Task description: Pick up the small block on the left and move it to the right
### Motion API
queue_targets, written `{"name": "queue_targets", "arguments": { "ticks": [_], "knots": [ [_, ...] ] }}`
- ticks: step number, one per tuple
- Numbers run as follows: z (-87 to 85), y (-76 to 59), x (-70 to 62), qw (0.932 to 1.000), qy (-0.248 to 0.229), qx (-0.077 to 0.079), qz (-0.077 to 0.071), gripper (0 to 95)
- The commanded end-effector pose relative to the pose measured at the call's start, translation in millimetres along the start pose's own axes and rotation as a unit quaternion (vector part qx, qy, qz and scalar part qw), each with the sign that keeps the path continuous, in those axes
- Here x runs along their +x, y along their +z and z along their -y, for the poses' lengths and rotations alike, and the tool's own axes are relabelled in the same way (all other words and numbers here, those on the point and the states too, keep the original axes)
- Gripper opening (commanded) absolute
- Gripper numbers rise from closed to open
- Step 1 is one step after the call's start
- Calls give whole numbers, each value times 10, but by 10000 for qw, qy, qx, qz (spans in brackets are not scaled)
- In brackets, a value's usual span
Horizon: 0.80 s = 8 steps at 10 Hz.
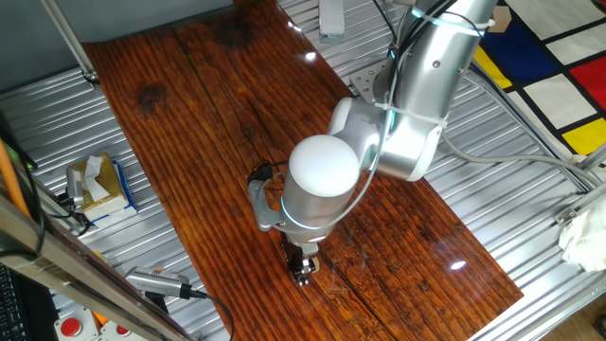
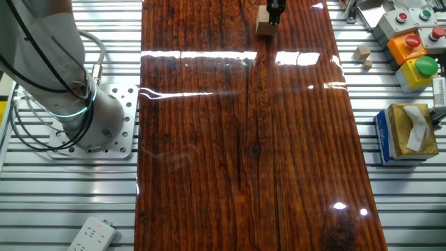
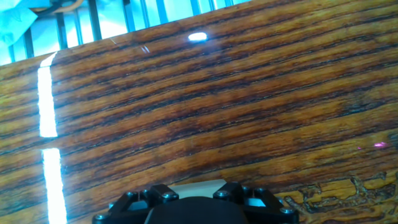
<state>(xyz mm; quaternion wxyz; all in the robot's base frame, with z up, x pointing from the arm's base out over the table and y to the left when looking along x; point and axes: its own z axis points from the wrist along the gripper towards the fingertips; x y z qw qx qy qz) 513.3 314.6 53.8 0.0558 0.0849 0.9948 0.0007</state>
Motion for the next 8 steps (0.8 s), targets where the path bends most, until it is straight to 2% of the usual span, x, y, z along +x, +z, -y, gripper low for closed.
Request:
{"name": "queue_targets", "arguments": {
  "ticks": [1, 2, 4, 5, 8],
  "knots": [
    [-1, 0, -2, 10000, -28, -9, 18, 190],
    [-1, 4, -1, 10000, -46, -15, 23, 380],
    [-2, 10, 1, 10000, -68, -25, 30, 380],
    [-2, 13, 1, 10000, -82, -29, 29, 570],
    [-4, 19, 3, 9999, -102, -73, 17, 570]
  ]
}}
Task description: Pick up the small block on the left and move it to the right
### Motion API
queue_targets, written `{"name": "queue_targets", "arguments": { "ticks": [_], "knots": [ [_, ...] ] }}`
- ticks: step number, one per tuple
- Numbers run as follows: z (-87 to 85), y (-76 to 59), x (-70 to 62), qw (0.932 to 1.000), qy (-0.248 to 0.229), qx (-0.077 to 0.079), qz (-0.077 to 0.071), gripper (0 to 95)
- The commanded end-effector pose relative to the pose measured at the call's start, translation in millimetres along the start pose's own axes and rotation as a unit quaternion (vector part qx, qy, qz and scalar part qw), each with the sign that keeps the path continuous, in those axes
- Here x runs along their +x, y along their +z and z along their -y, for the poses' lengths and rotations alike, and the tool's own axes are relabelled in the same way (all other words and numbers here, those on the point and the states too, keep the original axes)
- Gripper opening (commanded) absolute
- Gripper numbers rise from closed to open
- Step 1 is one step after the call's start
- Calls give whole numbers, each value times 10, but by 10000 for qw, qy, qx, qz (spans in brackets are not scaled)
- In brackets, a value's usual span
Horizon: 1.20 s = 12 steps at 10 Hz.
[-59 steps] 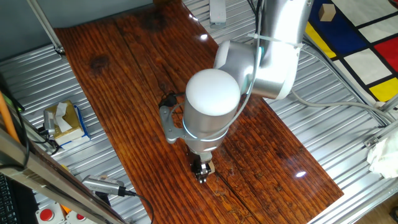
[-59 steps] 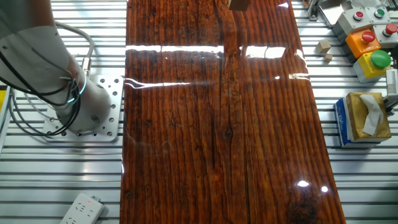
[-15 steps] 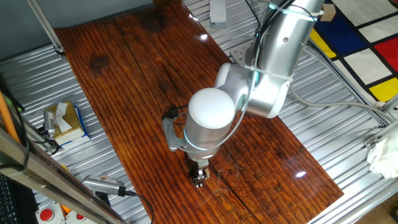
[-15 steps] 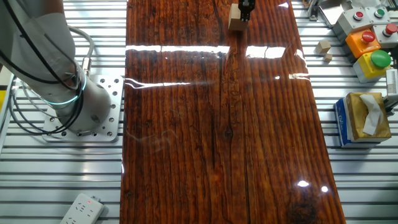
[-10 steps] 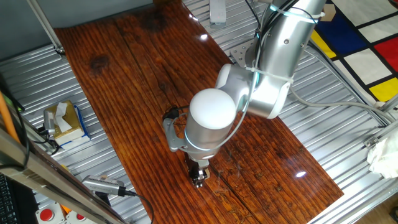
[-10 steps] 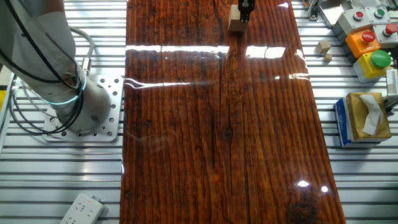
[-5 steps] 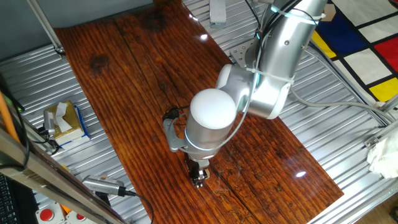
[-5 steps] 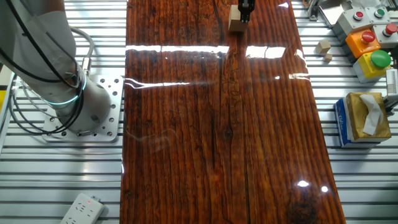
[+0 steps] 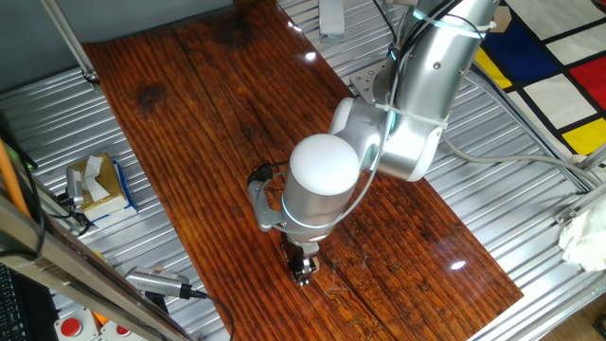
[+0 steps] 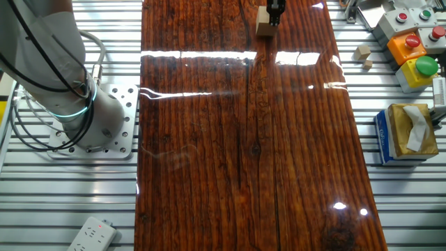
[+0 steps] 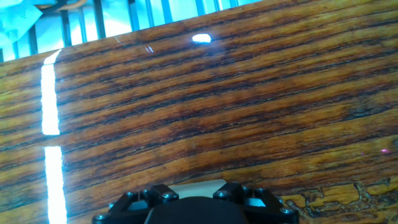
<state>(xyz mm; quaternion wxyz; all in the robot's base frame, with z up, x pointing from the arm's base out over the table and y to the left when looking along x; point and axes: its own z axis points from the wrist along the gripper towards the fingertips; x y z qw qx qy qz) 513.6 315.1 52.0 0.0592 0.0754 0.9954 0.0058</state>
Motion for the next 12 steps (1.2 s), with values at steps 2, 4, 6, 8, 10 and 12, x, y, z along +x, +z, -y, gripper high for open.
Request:
{"name": "queue_targets", "arguments": {
  "ticks": [2, 4, 6, 8, 10, 12],
  "knots": [
    [0, 1, 5, 10000, -7, -68, -21, 760],
    [0, 1, 5, 9999, -31, -97, -14, 760],
    [0, 1, 5, 9999, -45, -108, -12, 760],
    [-1, 1, 5, 10000, -69, -70, 5, 760],
    [-1, -10, 3, 10000, -72, -51, 12, 760],
    [-2, -81, -8, 9999, -99, -20, -2, 760]
  ]
}}
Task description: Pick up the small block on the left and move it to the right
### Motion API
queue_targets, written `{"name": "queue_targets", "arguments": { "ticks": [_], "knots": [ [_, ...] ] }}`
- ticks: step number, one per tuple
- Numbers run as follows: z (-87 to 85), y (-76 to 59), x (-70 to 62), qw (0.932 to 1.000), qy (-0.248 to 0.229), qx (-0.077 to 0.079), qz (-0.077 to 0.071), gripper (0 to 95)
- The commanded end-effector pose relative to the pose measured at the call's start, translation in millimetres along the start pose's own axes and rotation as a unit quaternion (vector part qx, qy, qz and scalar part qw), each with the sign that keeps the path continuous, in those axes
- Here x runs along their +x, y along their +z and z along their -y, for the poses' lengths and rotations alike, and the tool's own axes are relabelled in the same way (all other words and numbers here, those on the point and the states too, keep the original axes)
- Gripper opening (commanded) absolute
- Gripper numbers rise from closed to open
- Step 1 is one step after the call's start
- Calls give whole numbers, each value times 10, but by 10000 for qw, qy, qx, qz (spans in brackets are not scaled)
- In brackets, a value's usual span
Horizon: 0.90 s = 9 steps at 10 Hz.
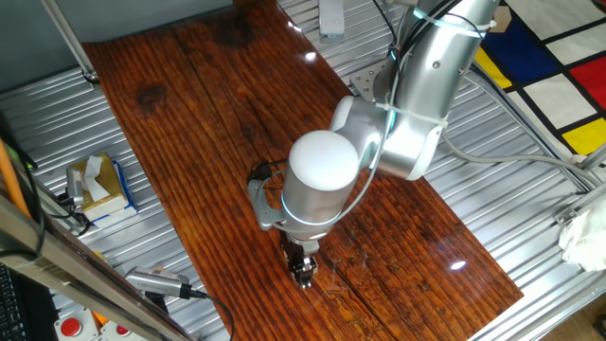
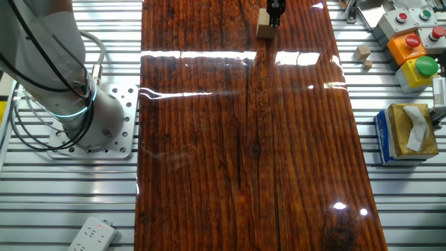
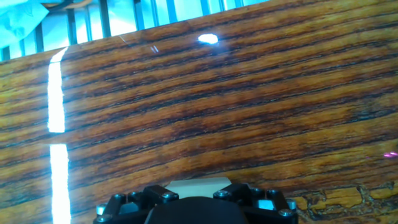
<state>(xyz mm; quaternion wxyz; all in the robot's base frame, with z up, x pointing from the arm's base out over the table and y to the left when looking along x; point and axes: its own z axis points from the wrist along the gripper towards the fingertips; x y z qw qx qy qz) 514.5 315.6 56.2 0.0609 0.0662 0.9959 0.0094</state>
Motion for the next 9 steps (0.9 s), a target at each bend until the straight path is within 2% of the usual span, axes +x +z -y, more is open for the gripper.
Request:
{"name": "queue_targets", "arguments": {
  "ticks": [1, 8, 9],
  "knots": [
    [6, -82, -2, 10000, -25, 48, -39, 760],
    [-15, -558, 0, 9995, -250, 159, -124, 760],
    [-19, -619, 8, 9993, -275, 214, -118, 570]
  ]
}}
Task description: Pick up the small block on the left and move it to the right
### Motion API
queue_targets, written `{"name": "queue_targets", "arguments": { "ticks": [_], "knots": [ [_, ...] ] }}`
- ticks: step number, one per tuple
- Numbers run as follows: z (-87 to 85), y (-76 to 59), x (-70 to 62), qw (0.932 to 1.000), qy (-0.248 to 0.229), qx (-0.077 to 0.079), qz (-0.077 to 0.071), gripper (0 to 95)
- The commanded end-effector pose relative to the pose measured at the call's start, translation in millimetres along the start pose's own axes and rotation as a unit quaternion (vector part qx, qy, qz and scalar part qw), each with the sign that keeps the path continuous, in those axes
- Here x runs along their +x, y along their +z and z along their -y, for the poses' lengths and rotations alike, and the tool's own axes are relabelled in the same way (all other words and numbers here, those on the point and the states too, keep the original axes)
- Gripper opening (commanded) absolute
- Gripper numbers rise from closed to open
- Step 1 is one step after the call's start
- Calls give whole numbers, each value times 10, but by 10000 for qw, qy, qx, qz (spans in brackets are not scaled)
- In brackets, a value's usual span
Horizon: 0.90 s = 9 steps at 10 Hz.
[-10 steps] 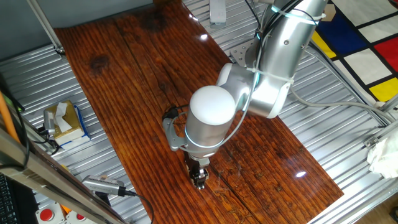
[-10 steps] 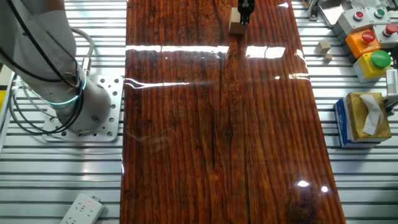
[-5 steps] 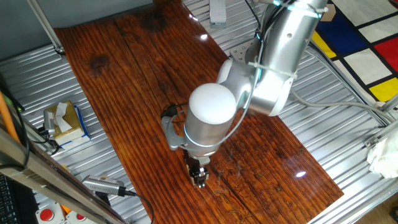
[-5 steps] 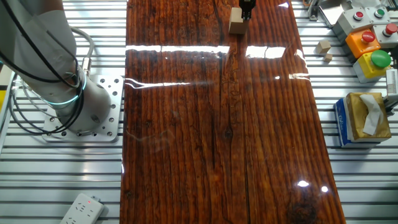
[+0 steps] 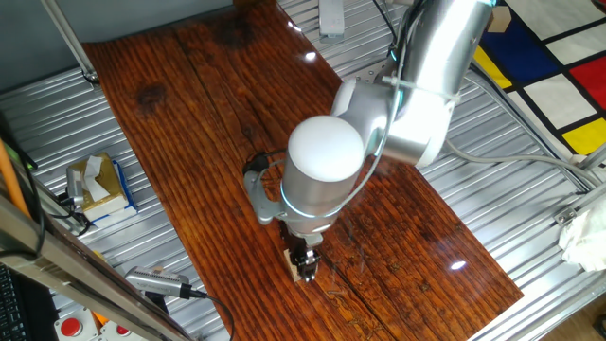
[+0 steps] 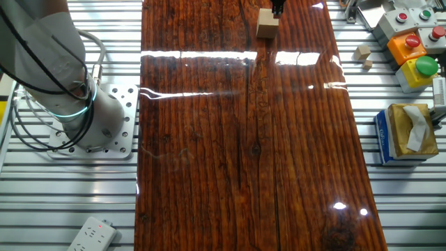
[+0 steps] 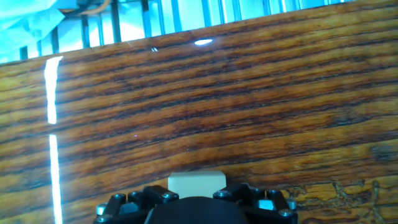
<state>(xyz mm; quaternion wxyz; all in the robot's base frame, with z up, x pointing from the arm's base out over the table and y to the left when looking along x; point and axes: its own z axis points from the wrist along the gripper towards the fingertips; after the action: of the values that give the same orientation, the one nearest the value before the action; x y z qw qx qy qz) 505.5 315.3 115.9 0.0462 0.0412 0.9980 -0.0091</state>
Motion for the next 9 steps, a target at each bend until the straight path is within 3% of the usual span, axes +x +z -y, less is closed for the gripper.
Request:
{"name": "queue_targets", "arguments": {
  "ticks": [1, 2, 3, 4, 7, 9],
  "knots": [
    [-21, -57, 0, 10000, -9, 80, 15, 380],
    [-25, -104, 8, 9999, -18, 127, 21, 190],
    [-25, -114, 11, 9999, -20, 124, 27, 190],
    [-26, -123, 13, 9999, -64, 111, 26, 0],
    [-27, -129, 14, 9999, -31, 127, -1, 0],
    [-26, -126, 15, 9999, 40, 88, 64, 0]
  ]
}}
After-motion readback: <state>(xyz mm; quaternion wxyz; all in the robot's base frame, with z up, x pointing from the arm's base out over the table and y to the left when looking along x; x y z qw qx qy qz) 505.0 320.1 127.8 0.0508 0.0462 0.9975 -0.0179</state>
